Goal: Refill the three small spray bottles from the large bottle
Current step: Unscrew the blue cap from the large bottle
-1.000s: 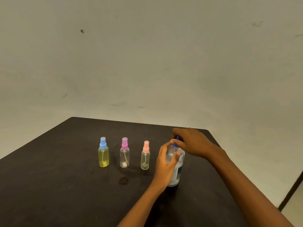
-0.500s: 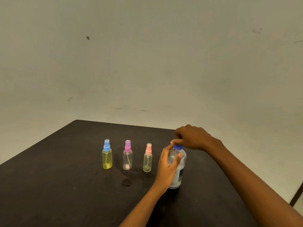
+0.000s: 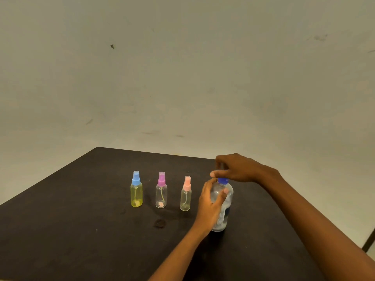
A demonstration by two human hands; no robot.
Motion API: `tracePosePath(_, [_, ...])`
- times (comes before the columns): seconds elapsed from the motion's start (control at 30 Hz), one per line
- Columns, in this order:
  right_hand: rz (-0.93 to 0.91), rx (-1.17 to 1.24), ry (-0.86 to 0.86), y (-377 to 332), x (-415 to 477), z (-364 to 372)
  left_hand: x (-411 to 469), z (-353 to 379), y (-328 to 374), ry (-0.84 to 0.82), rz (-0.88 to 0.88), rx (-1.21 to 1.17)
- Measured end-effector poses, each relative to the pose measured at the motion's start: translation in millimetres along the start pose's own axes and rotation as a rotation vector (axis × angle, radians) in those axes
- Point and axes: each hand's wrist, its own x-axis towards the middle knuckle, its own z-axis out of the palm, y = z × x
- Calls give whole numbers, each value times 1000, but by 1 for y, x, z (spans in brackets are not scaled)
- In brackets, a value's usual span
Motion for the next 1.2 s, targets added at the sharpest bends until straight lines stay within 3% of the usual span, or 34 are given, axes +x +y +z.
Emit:
tracePosePath(0.1, [42,-167,62,0,3,8,0,1,-2,13,23,7])
tracePosePath(0.37, [-139,23,-73,1,1,3,-1,0,-1,6,-15,-11])
tracePosePath(0.6, [93,-128,-46,2,11,2,0,0,3,12,-41,16])
tracePosePath(0.83, [-76,-45,-148,-5,9,-3,0,-6,0,6,-20,18])
tracePosePath(1.03, [85,-148,-90,-2,12,-3,1,-11,0,6,-18,64])
tracePosePath(1.2, [39,-44,-151,-7,12,-8,3,-15,-3,-9,17,109])
